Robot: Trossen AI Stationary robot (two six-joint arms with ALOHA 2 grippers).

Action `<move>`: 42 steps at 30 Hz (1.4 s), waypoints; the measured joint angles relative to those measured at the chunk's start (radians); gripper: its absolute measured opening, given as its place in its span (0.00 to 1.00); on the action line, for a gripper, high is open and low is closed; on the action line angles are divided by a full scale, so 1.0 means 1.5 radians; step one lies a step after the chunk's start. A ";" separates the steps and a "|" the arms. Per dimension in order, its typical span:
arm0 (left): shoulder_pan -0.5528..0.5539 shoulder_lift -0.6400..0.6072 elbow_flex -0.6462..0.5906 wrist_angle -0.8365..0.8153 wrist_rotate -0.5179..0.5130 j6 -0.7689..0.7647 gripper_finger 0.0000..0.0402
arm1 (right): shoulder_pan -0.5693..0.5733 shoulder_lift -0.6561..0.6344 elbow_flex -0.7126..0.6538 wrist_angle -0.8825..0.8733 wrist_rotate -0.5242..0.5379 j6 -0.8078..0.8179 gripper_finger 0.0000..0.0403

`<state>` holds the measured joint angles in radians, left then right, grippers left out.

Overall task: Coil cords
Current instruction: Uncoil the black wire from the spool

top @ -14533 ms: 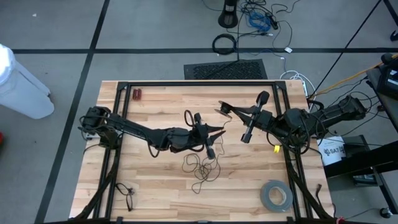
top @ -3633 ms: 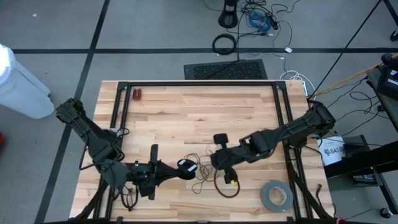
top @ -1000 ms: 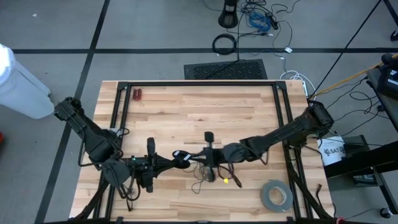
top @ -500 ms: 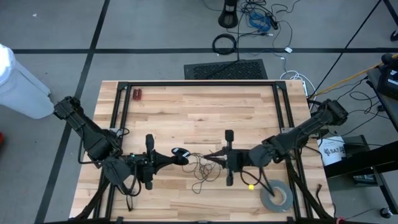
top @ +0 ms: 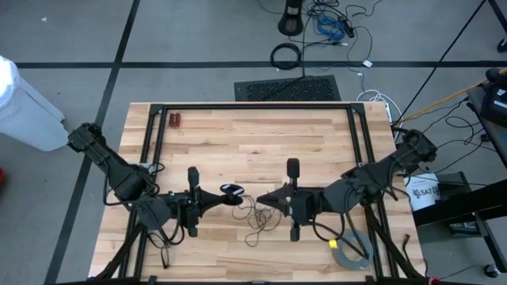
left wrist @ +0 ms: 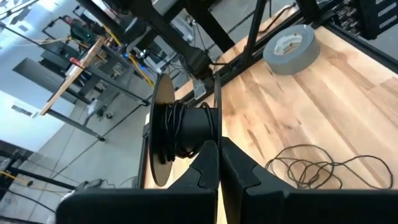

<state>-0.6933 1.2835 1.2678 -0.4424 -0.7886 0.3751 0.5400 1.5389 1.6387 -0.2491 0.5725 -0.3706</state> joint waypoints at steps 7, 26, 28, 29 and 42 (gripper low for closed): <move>-0.017 -0.002 0.000 0.007 -0.009 0.016 0.00 | 0.010 0.007 0.008 -0.086 0.002 0.068 0.00; -0.090 -0.005 0.000 0.011 0.060 0.177 0.00 | 0.076 0.010 -0.400 0.292 0.002 0.276 0.00; -0.090 -0.005 0.000 0.011 0.069 0.181 0.00 | 0.064 0.010 -0.441 0.394 -0.003 0.241 0.00; -0.089 -0.005 0.000 0.010 0.071 0.190 0.00 | 0.055 0.010 -0.459 0.447 -0.013 0.216 0.01; -0.085 -0.002 0.000 0.046 0.126 0.283 0.00 | -0.106 0.030 -0.502 0.666 -0.269 0.165 0.28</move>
<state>-0.8204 1.2804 1.2678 -0.3733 -0.5989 0.7991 0.3816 1.5839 0.8856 0.7505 0.1685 -0.1238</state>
